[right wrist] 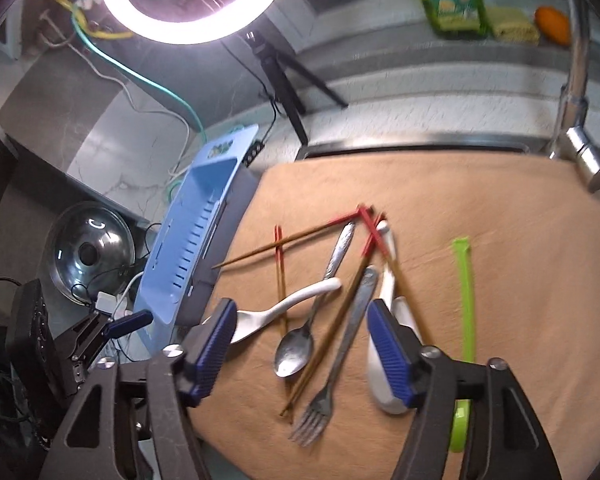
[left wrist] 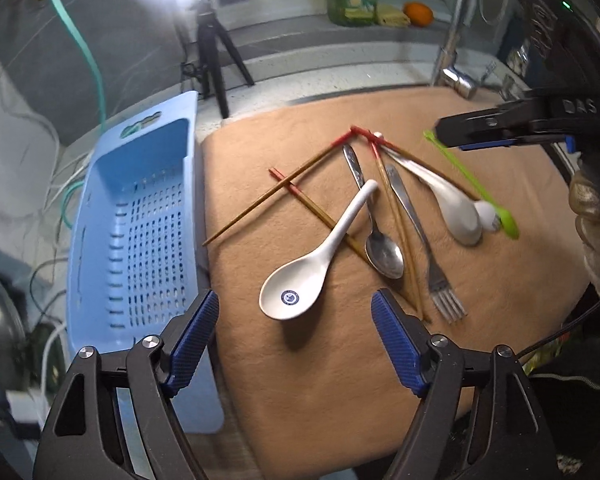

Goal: Organize utensils
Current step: 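Lower the left tool onto the white ceramic spoon handle, then grasp the white ceramic spoon with the left tool and lift it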

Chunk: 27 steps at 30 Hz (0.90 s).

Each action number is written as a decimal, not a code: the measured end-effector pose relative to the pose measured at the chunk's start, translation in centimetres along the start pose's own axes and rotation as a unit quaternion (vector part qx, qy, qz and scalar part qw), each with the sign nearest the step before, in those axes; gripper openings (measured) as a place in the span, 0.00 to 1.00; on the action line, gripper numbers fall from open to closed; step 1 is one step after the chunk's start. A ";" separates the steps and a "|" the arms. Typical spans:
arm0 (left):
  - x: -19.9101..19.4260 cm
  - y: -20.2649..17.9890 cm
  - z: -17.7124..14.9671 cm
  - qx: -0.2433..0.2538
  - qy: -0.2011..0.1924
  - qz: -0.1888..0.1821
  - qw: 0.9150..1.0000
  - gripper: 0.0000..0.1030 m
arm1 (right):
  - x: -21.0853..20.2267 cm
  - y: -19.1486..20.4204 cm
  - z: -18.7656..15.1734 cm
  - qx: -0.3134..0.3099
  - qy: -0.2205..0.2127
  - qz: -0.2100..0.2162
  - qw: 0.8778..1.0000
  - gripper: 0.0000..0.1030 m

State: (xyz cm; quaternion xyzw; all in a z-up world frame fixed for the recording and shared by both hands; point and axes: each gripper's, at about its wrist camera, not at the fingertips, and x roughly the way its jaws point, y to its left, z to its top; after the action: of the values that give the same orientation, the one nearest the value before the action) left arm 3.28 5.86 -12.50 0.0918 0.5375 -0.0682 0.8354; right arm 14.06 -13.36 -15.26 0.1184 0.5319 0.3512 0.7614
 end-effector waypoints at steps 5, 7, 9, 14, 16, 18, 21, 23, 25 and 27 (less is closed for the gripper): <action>2.4 0.1 0.8 0.070 0.038 -0.008 0.997 0.76 | 3.2 -0.1 0.1 0.047 0.032 0.011 0.998 0.46; 3.5 0.3 1.2 0.091 0.059 -0.020 0.994 0.76 | 4.2 -0.1 0.2 0.061 0.039 0.011 0.997 0.43; 4.4 0.4 1.5 0.112 0.074 -0.022 0.991 0.76 | 5.6 -0.3 0.1 0.083 0.050 0.015 0.995 0.40; 6.1 0.4 2.1 0.154 0.103 -0.037 0.982 0.72 | 7.7 -1.1 -0.1 0.134 0.063 0.025 0.989 0.33; 6.7 0.5 2.3 0.161 0.110 -0.041 0.980 0.72 | 8.3 -1.4 -0.1 0.153 0.064 0.029 0.986 0.32; 7.0 0.9 2.4 0.159 0.119 -0.051 0.979 0.70 | 8.6 -1.5 0.0 0.158 0.063 0.027 0.985 0.30; 7.7 1.0 2.2 0.162 0.130 -0.061 0.976 0.68 | 9.3 -1.3 0.1 0.165 0.067 0.027 0.984 0.27; 8.0 1.0 2.1 0.164 0.134 -0.065 0.975 0.68 | 9.7 -1.1 0.2 0.168 0.070 0.028 0.983 0.27; 8.6 0.9 2.2 0.169 0.136 -0.063 0.974 0.68 | 10.0 -1.1 0.2 0.166 0.071 0.024 0.983 0.26; 9.1 0.9 2.3 0.171 0.139 -0.066 0.973 0.68 | 10.5 -1.0 0.3 0.167 0.072 0.019 0.983 0.25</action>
State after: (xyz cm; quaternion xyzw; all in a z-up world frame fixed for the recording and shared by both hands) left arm 9.25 6.05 -19.80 0.2063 0.6340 -0.2000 0.7179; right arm 16.75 -7.10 -23.30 0.2278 0.6344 0.2796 0.6838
